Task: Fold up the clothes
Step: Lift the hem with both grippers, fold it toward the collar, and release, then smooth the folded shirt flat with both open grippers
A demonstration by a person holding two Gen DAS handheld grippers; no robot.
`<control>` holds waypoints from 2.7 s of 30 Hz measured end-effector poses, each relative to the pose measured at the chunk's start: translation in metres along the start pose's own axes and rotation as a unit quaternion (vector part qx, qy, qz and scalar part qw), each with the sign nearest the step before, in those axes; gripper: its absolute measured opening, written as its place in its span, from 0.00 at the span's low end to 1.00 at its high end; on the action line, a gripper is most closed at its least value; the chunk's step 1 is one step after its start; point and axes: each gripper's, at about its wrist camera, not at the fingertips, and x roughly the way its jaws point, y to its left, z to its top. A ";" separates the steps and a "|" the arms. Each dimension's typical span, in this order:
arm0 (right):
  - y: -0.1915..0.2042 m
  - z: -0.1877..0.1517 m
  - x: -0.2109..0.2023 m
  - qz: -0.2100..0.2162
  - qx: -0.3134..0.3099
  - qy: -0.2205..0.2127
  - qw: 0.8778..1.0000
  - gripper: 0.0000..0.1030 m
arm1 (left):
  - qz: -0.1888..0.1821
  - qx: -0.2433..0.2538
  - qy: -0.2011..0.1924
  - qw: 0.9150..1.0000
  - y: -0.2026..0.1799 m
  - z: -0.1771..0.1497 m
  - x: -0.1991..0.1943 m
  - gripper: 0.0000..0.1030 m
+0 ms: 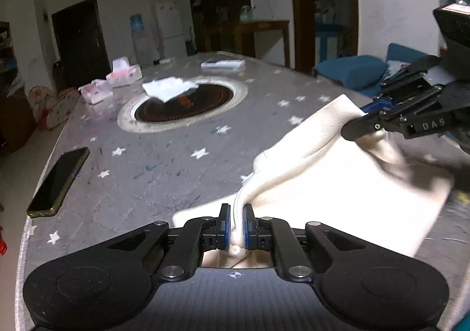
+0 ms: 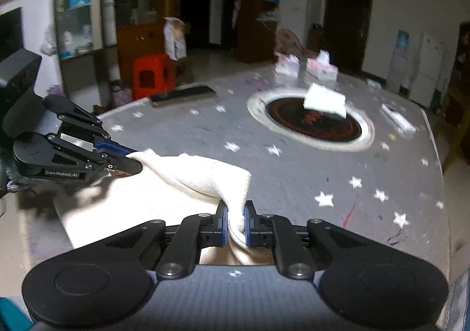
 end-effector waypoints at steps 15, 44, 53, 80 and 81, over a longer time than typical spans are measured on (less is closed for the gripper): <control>-0.030 -0.015 0.045 -0.054 0.094 0.004 0.994 0.24 | 0.048 -0.039 0.014 0.998 0.020 0.018 0.040 0.26; -0.008 0.007 0.058 -0.018 0.090 -0.009 0.996 0.24 | -0.054 -0.103 0.022 0.993 -0.001 0.036 0.065 0.11; -0.008 0.004 0.048 -0.020 0.091 -0.010 0.996 0.23 | -0.057 -0.115 0.018 0.992 0.001 0.035 0.065 0.11; -0.038 -0.052 -0.015 -0.090 0.119 0.010 0.989 0.14 | -0.051 -0.110 0.019 0.992 -0.001 0.034 0.066 0.11; -0.038 -0.052 -0.018 -0.094 0.119 0.007 0.988 0.15 | -0.051 -0.110 0.019 0.992 -0.001 0.034 0.066 0.11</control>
